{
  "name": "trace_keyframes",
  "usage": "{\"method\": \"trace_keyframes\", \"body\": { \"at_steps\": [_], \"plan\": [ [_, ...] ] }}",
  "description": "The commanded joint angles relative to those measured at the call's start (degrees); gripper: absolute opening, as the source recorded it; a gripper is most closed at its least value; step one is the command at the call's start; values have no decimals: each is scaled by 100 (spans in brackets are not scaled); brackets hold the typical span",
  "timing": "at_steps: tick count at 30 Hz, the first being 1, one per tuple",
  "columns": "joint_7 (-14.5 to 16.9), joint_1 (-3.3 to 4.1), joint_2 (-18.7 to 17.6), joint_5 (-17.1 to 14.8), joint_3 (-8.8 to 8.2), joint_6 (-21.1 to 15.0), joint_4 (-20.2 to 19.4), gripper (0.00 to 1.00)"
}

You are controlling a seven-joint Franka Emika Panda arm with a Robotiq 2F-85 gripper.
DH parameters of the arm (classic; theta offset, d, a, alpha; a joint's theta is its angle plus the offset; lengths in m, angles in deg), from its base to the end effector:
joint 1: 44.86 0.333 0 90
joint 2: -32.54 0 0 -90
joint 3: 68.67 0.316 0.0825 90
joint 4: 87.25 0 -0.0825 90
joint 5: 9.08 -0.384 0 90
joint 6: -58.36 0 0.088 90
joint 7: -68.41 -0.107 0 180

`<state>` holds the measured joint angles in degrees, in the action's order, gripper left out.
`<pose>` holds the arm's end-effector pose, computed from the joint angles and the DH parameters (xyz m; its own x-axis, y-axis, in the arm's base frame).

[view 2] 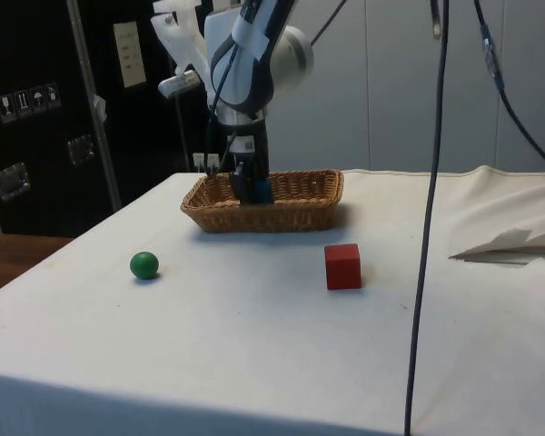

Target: Place all non-red objects into the basket.

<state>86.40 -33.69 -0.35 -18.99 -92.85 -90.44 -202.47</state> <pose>0.5951 -0.1351 0.1942 0.9993 0.0119 0.0352 0.0068 -0.9898 0.1425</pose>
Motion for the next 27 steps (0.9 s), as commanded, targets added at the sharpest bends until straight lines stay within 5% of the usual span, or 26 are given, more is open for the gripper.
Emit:
{"method": "trace_keyframes", "body": {
  "at_steps": [1,17,21,22,25,26,27],
  "plan": [
    [52,-46,17,-52,46,-11,0,1],
    [0,-6,-11,-6,-6,6,6,4],
    [0,0,-11,-6,-11,6,11,37],
    [0,0,-11,-6,-11,6,11,37],
    [0,0,-11,-6,-11,6,11,66],
    [0,0,-11,-6,-11,6,11,86],
    [0,0,-11,-6,-11,6,11,96]
  ]
}}
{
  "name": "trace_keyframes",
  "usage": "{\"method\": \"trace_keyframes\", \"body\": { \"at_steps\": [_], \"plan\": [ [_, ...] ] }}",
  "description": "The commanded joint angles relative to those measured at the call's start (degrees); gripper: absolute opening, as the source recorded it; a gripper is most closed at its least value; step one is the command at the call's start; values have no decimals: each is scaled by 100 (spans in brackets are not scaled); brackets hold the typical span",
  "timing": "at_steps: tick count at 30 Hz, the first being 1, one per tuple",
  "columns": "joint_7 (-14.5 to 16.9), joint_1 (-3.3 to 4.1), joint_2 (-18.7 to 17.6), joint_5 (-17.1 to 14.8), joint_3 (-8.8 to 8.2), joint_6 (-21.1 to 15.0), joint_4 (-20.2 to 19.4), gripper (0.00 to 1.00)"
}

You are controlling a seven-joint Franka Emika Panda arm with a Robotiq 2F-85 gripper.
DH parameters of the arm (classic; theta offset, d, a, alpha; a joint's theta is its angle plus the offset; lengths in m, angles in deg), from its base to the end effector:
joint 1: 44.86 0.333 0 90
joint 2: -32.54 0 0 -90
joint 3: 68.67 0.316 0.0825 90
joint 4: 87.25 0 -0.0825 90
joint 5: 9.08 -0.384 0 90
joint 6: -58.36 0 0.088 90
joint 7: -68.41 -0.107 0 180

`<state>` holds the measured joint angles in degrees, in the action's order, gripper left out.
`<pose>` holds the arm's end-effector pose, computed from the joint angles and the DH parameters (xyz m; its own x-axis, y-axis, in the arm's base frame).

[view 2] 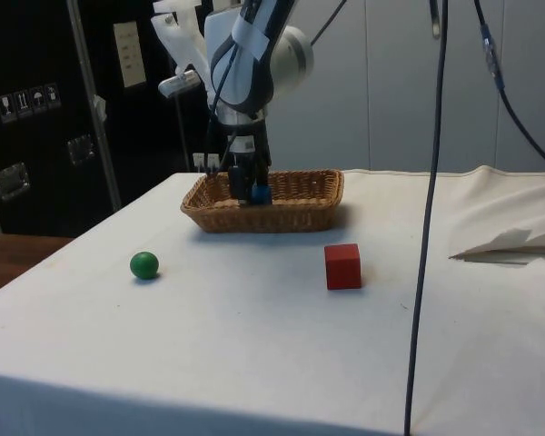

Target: Place all non-red objects into the basket.

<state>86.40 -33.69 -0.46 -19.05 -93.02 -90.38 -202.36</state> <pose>0.5951 -0.1368 0.1942 0.9994 0.0089 0.0347 0.0038 -0.9896 0.1439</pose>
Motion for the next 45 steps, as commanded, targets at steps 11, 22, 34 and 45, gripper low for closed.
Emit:
{"method": "trace_keyframes", "body": {
  "at_steps": [11,22,34,45],
  "plan": [
    [-29,52,172,57,-80,126,-34,100],
    [-69,74,590,201,-155,590,-11,100],
    [-172,109,756,138,-69,756,-11,100],
    [-441,258,911,183,40,859,-6,100]
  ]
}}
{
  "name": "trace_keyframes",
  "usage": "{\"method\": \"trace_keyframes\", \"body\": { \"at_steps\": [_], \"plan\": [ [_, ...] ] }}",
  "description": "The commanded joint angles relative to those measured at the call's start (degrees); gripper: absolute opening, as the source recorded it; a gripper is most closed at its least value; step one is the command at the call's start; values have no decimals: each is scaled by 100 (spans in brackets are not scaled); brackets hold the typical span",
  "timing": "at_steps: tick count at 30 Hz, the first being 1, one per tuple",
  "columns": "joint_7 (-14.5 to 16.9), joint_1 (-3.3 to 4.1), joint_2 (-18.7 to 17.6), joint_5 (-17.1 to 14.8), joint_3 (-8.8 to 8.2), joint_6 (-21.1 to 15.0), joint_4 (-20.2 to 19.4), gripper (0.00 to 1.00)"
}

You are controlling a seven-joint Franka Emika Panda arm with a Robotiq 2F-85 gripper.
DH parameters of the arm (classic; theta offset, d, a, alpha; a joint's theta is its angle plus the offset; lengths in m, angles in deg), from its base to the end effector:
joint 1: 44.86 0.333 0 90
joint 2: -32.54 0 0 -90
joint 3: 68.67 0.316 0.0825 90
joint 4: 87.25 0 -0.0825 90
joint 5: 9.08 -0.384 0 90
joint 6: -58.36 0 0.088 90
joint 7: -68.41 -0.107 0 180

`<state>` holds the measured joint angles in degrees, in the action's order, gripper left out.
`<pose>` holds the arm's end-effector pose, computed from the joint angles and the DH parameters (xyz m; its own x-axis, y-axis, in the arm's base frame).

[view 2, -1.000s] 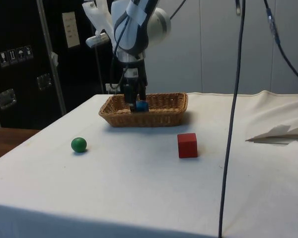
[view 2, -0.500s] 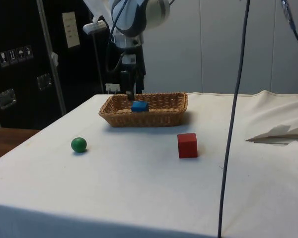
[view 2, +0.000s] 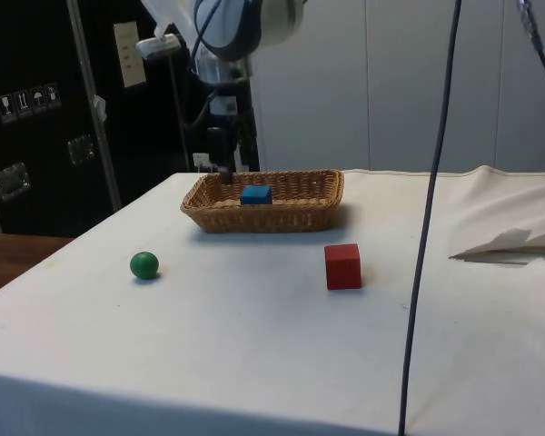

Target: Place all non-red objects into the basket.

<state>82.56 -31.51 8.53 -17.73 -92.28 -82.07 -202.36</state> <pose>0.6023 -0.1001 0.2669 0.9987 -0.0070 0.0499 -0.0107 -0.9971 0.0750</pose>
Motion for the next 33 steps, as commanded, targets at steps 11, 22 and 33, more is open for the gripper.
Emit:
{"method": "trace_keyframes", "body": {
  "at_steps": [11,22,33],
  "plan": [
    [-292,132,120,46,126,155,86,100],
    [-510,183,115,40,321,143,132,100],
    [-791,183,-6,29,596,172,355,100]
  ]
}}
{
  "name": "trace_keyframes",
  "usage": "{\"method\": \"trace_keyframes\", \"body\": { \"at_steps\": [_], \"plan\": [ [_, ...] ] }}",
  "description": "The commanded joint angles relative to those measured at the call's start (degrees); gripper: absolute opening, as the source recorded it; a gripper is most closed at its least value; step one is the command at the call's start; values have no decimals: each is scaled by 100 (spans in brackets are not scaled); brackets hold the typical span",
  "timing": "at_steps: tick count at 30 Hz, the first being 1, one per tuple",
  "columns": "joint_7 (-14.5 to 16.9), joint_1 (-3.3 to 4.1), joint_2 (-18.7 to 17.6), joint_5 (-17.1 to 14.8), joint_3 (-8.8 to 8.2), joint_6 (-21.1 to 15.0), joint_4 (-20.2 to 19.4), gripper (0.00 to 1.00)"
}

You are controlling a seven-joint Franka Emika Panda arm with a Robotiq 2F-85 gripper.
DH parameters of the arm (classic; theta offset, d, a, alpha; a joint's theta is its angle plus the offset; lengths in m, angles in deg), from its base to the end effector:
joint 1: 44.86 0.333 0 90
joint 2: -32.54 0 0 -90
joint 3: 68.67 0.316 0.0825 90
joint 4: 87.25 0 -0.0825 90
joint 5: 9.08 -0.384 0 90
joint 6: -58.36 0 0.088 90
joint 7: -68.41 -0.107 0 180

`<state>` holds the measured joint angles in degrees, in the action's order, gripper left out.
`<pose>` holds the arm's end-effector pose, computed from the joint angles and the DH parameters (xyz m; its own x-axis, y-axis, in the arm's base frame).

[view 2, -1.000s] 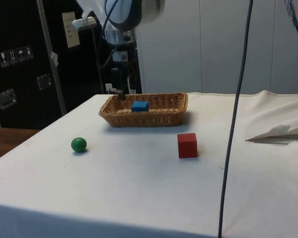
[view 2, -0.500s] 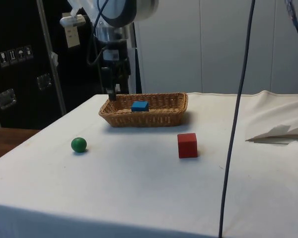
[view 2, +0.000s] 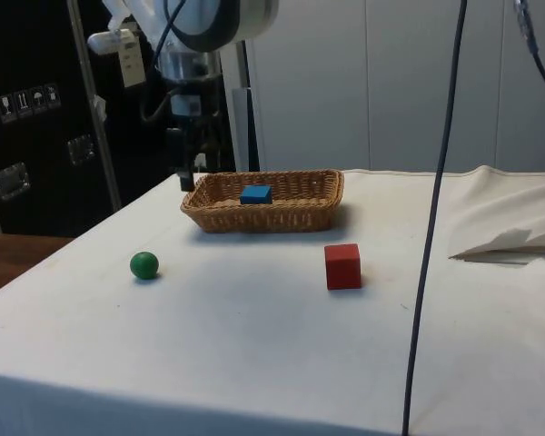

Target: Place all non-red objects into the basket.

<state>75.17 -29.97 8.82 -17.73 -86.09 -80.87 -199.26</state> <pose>0.6249 -0.0182 0.2813 0.9965 -0.0064 0.0830 -0.0084 -0.9997 0.0230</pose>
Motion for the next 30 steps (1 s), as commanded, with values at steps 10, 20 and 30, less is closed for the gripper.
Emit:
{"method": "trace_keyframes", "body": {
  "at_steps": [10,20,30],
  "plan": [
    [-304,57,-327,29,201,252,544,100],
    [-453,52,-590,0,390,390,997,100],
    [-665,86,-940,6,550,533,1501,100]
  ]
}}
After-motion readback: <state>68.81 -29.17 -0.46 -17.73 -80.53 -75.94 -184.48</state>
